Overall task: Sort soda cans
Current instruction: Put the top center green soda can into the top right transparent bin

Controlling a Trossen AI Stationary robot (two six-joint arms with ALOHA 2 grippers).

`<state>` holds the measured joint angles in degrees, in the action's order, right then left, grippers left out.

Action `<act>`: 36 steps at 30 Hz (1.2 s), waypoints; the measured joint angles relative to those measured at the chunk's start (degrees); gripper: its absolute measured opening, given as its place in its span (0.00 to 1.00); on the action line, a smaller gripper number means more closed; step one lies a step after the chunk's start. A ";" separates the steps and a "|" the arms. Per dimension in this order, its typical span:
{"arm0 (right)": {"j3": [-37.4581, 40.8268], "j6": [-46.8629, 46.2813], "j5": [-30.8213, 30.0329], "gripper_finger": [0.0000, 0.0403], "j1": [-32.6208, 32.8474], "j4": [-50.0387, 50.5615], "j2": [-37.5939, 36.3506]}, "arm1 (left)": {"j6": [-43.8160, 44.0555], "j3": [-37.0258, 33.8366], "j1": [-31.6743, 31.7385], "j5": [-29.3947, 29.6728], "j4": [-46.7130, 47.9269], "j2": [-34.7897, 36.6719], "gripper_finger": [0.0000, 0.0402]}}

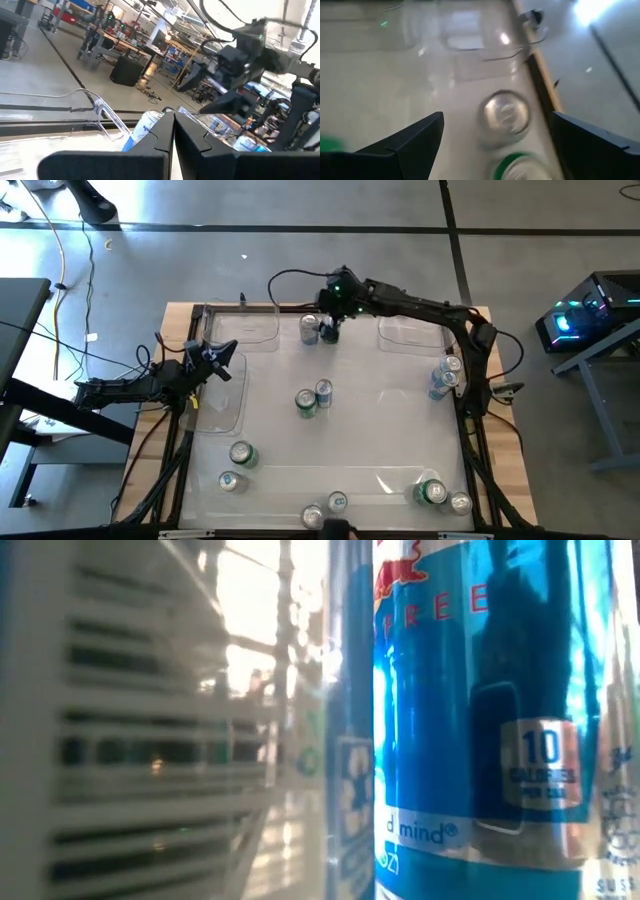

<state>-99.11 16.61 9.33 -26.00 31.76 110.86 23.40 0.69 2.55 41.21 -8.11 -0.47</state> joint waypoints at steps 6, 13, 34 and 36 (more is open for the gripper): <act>-4.21 1.50 -0.92 0.89 5.72 14.96 -3.29 | 0.38 0.00 0.00 -0.33 0.17 0.00 0.02; -4.16 -2.56 -15.06 0.89 18.44 26.69 -11.59 | 0.42 0.00 -0.02 -1.67 0.47 0.00 0.02; 31.62 -6.77 -17.66 0.89 16.27 -8.23 -33.88 | 0.48 0.00 0.00 -1.83 -1.02 0.00 0.02; 31.62 -3.67 -11.03 0.89 10.69 -12.21 -31.16 | 0.48 0.00 0.00 -1.81 -1.19 0.00 0.02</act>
<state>-67.48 12.94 -1.70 -15.30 19.55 79.70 23.88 0.69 2.55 39.40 -9.30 -0.47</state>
